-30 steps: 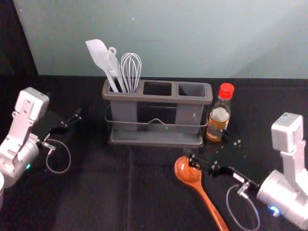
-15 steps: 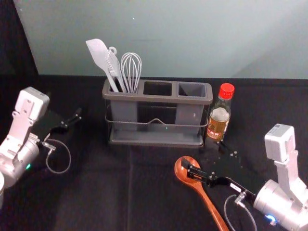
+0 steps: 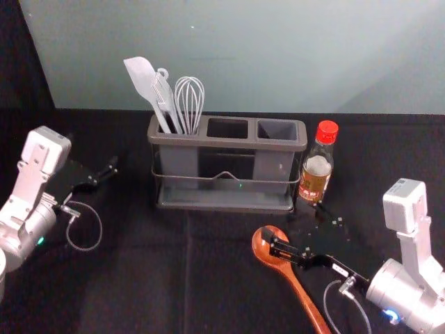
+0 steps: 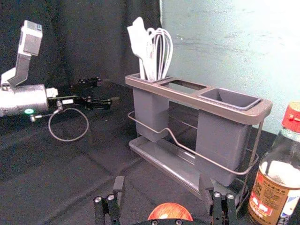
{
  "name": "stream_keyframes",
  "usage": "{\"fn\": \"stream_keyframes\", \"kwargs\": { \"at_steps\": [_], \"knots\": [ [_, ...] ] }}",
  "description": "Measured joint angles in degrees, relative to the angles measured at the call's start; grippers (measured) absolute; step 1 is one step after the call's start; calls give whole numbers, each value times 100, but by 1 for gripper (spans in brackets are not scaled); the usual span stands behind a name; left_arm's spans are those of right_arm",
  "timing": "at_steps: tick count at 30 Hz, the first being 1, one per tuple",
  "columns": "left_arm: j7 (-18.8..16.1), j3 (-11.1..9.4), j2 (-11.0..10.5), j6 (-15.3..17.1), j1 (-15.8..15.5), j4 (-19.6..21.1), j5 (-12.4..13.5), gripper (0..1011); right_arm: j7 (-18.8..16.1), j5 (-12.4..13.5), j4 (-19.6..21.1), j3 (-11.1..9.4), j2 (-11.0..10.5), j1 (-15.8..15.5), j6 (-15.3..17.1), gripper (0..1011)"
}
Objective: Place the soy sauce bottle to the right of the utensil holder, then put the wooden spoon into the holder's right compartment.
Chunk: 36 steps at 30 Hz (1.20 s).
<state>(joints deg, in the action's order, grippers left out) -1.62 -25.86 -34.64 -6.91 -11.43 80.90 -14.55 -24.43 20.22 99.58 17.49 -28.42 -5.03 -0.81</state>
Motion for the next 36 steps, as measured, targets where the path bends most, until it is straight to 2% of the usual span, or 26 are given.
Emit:
{"fn": "stream_keyframes", "kwargs": {
  "at_steps": [5,8,9,10,11,14,17,20,21,23,24,28,31,36],
  "knots": [
    [0,0,0,0,0,0,0,1005,-72,46,56,27,-64,-48,-14,1002],
    [0,0,0,0,0,0,0,1005,-25,26,206,42,-137,-92,207,1002],
    [0,0,0,0,0,0,0,1005,61,-20,348,52,-197,-123,423,1003],
    [0,0,0,0,0,0,0,1005,61,-20,348,52,-197,-123,423,1003],
    [0,0,0,0,0,0,0,1005,177,-49,579,57,-282,-146,843,1002],
    [0,0,0,0,0,0,0,1005,298,-80,791,60,-352,-151,1284,1002],
    [0,0,0,0,0,0,0,1005,480,-130,1092,89,-427,-96,2042,1002],
    [0,0,0,0,0,0,0,1005,542,-138,1207,125,-442,-20,2478,1003],
    [0,0,0,0,0,0,0,1005,567,-131,1256,148,-439,45,2773,1002],
    [0,0,0,0,0,0,0,1005,572,-85,1273,158,-419,117,3065,1002],
    [0,0,0,0,0,0,0,1005,572,-40,1278,178,-401,198,3319,1002],
    [0,0,0,0,0,0,0,1005,580,-19,1274,272,-384,412,3878,1002],
    [0,0,0,0,0,0,0,1005,580,-58,1231,357,-364,573,4148,1002],
    [0,0,0,0,0,0,0,1005,576,-164,1144,473,-315,757,4377,1003]
  ]
}}
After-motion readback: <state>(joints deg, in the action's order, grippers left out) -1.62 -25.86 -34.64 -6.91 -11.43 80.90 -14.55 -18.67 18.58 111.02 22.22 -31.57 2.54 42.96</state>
